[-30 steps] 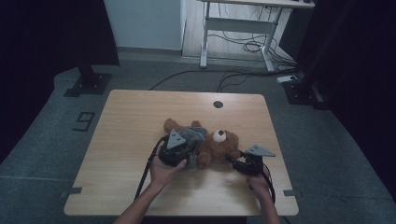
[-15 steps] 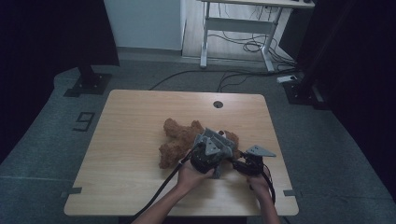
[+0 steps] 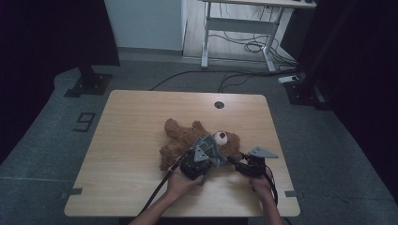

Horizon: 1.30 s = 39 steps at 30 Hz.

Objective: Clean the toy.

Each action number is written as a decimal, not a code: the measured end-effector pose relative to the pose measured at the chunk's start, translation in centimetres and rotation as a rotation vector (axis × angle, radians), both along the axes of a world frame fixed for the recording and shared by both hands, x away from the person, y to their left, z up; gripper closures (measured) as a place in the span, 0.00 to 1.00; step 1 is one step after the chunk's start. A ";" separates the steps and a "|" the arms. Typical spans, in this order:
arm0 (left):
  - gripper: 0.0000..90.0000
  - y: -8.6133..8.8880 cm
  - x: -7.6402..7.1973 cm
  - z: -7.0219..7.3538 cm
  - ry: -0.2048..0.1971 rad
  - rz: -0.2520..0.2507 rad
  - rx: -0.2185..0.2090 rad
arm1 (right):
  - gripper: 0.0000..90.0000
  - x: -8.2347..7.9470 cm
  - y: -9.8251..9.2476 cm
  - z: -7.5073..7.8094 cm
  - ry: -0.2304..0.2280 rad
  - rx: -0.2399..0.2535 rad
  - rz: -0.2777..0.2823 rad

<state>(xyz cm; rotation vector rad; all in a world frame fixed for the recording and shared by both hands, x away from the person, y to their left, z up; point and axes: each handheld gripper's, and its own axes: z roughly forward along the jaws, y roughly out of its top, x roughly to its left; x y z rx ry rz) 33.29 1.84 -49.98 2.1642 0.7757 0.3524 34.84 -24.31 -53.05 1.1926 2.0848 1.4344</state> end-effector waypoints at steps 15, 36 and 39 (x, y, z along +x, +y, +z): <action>0.85 -1.2 -0.9 3.9 -0.037 -0.051 -0.086 | 0.61 0.1 -0.1 0.0 0.004 0.013 0.001; 0.85 -2.7 0.8 1.8 -0.021 -0.007 -0.016 | 0.62 0.1 -0.3 -0.1 0.004 0.011 0.010; 0.85 -0.7 1.3 2.4 -0.032 0.034 -0.024 | 0.62 0.1 -0.3 -0.1 0.002 0.010 0.012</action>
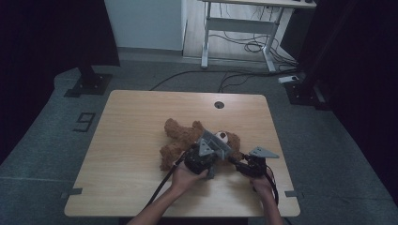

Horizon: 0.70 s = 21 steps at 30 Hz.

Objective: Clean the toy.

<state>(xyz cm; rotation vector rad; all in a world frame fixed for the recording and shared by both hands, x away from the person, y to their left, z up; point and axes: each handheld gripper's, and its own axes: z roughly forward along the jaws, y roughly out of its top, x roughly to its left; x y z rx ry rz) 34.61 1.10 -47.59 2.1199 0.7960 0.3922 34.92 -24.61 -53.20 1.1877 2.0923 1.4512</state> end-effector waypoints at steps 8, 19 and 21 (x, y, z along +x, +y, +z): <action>0.85 5.0 1.2 2.2 -0.018 0.082 -0.068 | 0.62 0.0 -0.1 0.0 -0.008 0.006 0.005; 0.85 12.3 3.6 0.9 0.049 0.246 -0.067 | 0.62 0.0 -0.1 -0.1 -0.007 0.000 0.012; 0.85 13.2 3.9 0.1 0.071 0.276 -0.054 | 0.62 -0.1 -0.1 -0.1 -0.006 -0.002 0.013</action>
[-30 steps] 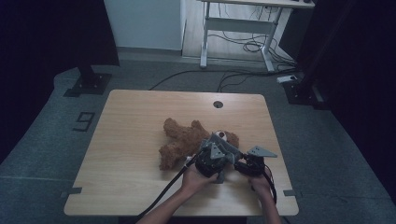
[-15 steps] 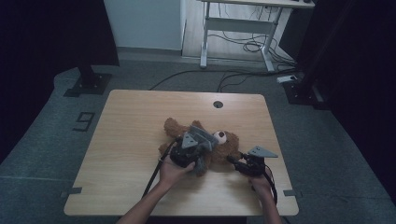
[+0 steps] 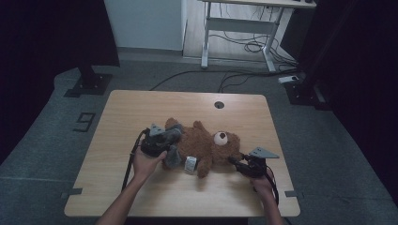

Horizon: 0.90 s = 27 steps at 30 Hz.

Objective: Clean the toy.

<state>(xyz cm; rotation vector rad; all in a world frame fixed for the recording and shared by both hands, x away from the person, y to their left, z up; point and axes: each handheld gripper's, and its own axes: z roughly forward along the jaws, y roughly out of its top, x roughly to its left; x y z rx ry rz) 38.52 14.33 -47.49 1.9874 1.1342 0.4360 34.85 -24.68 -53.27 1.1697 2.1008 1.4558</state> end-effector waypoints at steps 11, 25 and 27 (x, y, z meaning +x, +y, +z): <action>0.85 2.3 -0.3 -0.9 0.008 0.037 0.027 | 0.62 0.0 0.0 -0.1 0.002 0.003 -0.002; 0.85 -6.2 1.7 3.7 -0.040 -0.097 0.021 | 0.61 0.0 -0.1 -0.1 -0.006 0.001 -0.005; 0.85 -7.1 2.2 2.9 -0.026 -0.102 0.042 | 0.60 0.0 -0.1 -0.1 -0.006 -0.003 -0.003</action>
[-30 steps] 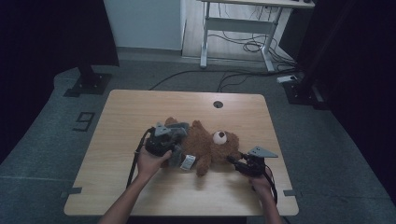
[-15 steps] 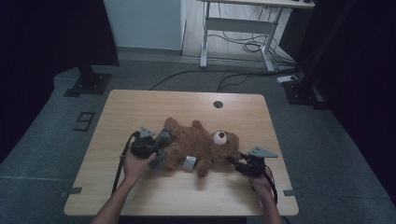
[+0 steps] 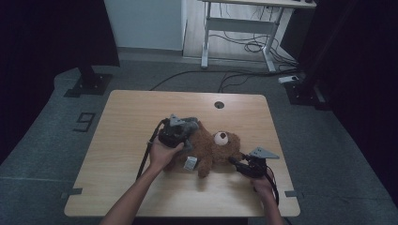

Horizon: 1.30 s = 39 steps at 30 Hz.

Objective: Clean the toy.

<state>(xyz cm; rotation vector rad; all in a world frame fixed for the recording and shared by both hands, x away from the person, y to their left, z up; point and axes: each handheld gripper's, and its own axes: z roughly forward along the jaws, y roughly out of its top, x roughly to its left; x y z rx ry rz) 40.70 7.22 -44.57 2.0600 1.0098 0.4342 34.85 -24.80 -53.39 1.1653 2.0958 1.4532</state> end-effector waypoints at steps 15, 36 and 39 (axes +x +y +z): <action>0.87 1.1 -3.2 -2.7 -0.010 -0.034 -0.062 | 0.24 -0.5 -0.5 2.1 -0.007 0.071 -0.106; 0.86 2.0 -5.1 -2.3 0.025 -0.066 -0.158 | 0.33 0.7 1.2 -0.2 0.116 0.021 0.031; 0.86 0.6 -5.1 -0.8 0.001 -0.095 -0.155 | 0.39 0.5 1.3 -0.1 0.093 0.002 0.031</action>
